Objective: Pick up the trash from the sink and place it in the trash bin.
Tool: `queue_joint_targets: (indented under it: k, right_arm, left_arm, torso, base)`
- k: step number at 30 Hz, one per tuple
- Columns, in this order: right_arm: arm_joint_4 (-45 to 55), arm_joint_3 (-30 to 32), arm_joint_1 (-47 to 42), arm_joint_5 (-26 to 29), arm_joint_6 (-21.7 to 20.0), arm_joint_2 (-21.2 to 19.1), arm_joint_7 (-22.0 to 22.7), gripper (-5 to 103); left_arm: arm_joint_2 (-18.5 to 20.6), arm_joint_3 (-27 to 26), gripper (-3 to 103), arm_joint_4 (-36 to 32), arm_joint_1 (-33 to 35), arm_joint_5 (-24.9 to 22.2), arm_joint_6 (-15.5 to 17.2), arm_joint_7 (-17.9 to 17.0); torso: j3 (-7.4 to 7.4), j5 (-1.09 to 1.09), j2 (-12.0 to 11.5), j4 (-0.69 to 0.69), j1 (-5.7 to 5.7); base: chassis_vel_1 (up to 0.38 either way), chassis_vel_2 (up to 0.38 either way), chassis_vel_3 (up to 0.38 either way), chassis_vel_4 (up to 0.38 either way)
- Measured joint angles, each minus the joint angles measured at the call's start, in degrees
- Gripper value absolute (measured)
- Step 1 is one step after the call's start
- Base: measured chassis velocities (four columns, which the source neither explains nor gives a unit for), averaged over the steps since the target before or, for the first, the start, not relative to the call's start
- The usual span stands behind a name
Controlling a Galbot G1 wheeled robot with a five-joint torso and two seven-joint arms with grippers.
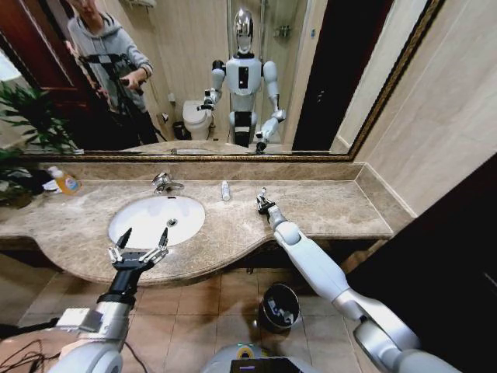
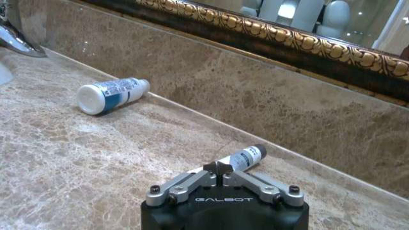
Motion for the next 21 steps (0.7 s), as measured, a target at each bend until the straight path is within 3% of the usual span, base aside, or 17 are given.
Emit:
queue_joint_targets:
  k: [12, 13, 16, 19, 21]
  right_arm:
    - [2.85, 0.6, -0.53, 2.27, 0.14, -1.13, 0.56, -2]
    - [4.15, 0.58, -0.6, 3.09, -0.27, -1.56, 0.79, 8]
    - [5.55, 0.49, -0.63, 3.85, -1.3, -1.98, 0.97, 14]
    - [6.46, 0.13, -0.62, 4.86, -2.6, -1.95, 1.93, 30]
    - [6.31, 0.08, -0.6, 4.92, -2.69, -1.8, 2.02, 35]
  left_arm:
    - [0.0, 0.0, 100, 0.0, 0.0, 0.0, 0.0, 0.0]
    - [0.0, 0.0, 100, 0.0, 0.0, 0.0, 0.0, 0.0]
    - [0.0, 0.0, 100, 0.0, 0.0, 0.0, 0.0, 0.0]
    - [0.0, 0.0, 100, 0.0, 0.0, 0.0, 0.0, 0.0]
    - [0.0, 0.0, 100, 0.0, 0.0, 0.0, 0.0, 0.0]
  torso:
    - [0.02, 0.0, -0.02, -0.02, 0.01]
    - [0.02, 0.0, -0.02, -0.02, 0.01]
    - [0.02, 0.0, -0.01, -0.02, 0.01]
    - [0.02, 0.0, -0.02, -0.02, 0.01]
    - [0.02, 0.0, -0.02, -0.01, 0.01]
  base:
    - [0.0, 0.0, 0.0, 0.0]
    - [0.0, 0.0, 0.0, 0.0]
    - [0.0, 0.0, 0.0, 0.0]
    - [0.0, 0.0, 0.0, 0.0]
    - [0.0, 0.0, 0.0, 0.0]
